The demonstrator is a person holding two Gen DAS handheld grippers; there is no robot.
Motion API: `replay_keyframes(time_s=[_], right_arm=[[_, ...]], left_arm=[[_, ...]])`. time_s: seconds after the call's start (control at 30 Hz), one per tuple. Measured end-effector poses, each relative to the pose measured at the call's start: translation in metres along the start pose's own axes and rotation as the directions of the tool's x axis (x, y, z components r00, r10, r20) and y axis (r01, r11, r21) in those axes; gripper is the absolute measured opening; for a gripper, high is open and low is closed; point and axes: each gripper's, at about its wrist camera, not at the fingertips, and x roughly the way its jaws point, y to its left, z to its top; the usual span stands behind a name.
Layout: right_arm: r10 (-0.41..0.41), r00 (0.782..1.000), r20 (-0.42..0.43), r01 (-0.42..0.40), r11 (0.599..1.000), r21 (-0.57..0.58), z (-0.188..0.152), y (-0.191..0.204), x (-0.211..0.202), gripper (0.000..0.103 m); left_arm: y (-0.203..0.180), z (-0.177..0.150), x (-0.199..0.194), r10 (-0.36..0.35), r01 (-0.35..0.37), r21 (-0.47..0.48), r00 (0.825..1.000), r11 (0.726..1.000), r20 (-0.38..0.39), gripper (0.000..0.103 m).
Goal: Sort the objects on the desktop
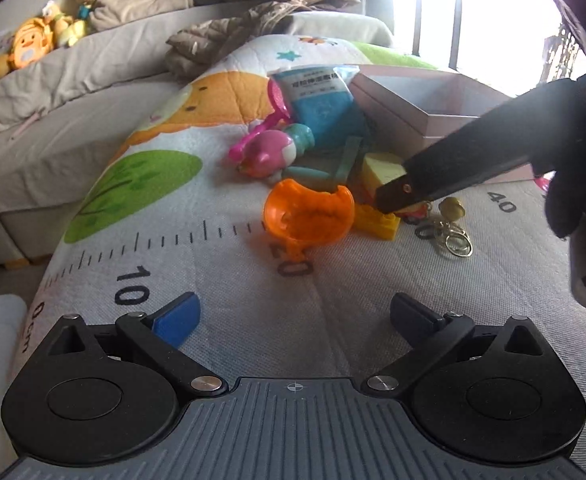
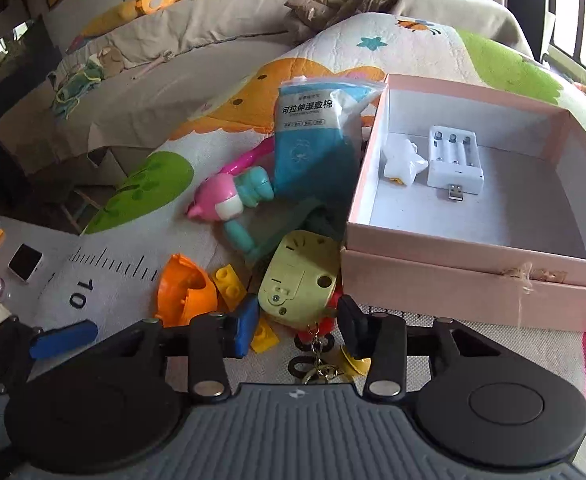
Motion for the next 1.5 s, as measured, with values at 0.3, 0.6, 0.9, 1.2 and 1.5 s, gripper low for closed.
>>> replay_keyframes(time_s=[0.3, 0.6, 0.9, 1.2, 1.5], right_arm=[[-0.146, 0.989, 0.016, 0.147, 0.971, -0.190, -0.059, -0.036, -0.062, 0.042], [-0.253, 0.944, 0.213, 0.259, 0.966, 0.002, -0.058, -0.102, -0.105, 0.088], [-0.226, 0.936, 0.269, 0.130, 0.934, 0.333, 0.014, -0.198, -0.062, 0.100], [-0.068, 0.962, 0.263, -0.009, 0.959, 0.282, 0.028, -0.169, -0.034, 0.103], [-0.073, 0.955, 0.287, 0.046, 0.994, 0.100, -0.018, -0.132, -0.078, 0.103]], left_arm=[[-0.008, 0.010, 0.003, -0.016, 0.016, -0.001, 1.000, 1.000, -0.007, 0.103], [-0.050, 0.025, -0.006, -0.174, 0.171, 0.081, 0.984, 0.982, 0.029, 0.103], [-0.060, 0.028, 0.009, -0.201, 0.201, 0.079, 0.980, 0.976, -0.011, 0.103], [-0.048, 0.033, 0.023, -0.199, 0.200, 0.021, 0.979, 0.980, -0.043, 0.103], [-0.040, 0.051, 0.046, -0.115, 0.115, 0.006, 0.993, 0.993, 0.006, 0.103]])
